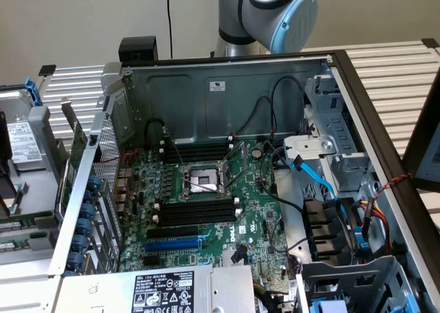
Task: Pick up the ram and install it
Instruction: 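Pick up the ram and move it above insertion slot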
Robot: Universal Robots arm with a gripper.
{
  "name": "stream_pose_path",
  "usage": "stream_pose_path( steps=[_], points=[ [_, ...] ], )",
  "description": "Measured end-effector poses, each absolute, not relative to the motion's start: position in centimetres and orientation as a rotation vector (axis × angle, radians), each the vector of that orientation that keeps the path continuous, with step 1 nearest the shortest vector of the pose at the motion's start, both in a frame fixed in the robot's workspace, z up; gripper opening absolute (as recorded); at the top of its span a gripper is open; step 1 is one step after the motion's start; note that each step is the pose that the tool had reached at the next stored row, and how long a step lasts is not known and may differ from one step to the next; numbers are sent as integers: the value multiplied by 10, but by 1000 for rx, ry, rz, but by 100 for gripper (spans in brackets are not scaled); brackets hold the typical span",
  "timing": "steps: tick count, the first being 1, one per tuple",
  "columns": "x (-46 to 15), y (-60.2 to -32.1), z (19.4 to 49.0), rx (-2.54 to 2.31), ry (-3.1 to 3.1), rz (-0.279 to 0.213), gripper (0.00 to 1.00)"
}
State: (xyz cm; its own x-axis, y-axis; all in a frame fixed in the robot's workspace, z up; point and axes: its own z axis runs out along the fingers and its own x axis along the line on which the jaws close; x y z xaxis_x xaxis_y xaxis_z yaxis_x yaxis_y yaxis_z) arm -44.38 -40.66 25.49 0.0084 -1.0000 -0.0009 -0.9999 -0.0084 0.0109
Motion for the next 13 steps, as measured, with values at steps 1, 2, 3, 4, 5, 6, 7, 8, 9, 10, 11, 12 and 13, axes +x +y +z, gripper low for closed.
stream_pose_path(
  steps=[1,2,3,4,5,6,7,8,9,10,11,12,13],
  points=[
    [-444,-407,253,2226,-2207,-13,38],
    [-444,-407,252,2225,-2207,-12,38],
    [-444,-407,251,2225,-2207,-11,38],
    [-444,-408,249,2225,-2206,-11,38],
    [-444,-408,247,2224,-2206,-11,38],
    [-444,-409,245,2225,-2206,-11,38],
    [-444,-410,244,2225,-2206,-11,38],
    [-444,-411,242,2225,-2206,-11,38],
    [-444,-411,240,2225,-2206,-11,38],
    [-444,-413,238,2225,-2206,-11,38],
    [-444,-415,236,2225,-2206,-11,38],
    [-444,-416,234,2225,-2206,-11,38],
    [-444,-417,233,2225,-2206,-11,38]
  ],
)
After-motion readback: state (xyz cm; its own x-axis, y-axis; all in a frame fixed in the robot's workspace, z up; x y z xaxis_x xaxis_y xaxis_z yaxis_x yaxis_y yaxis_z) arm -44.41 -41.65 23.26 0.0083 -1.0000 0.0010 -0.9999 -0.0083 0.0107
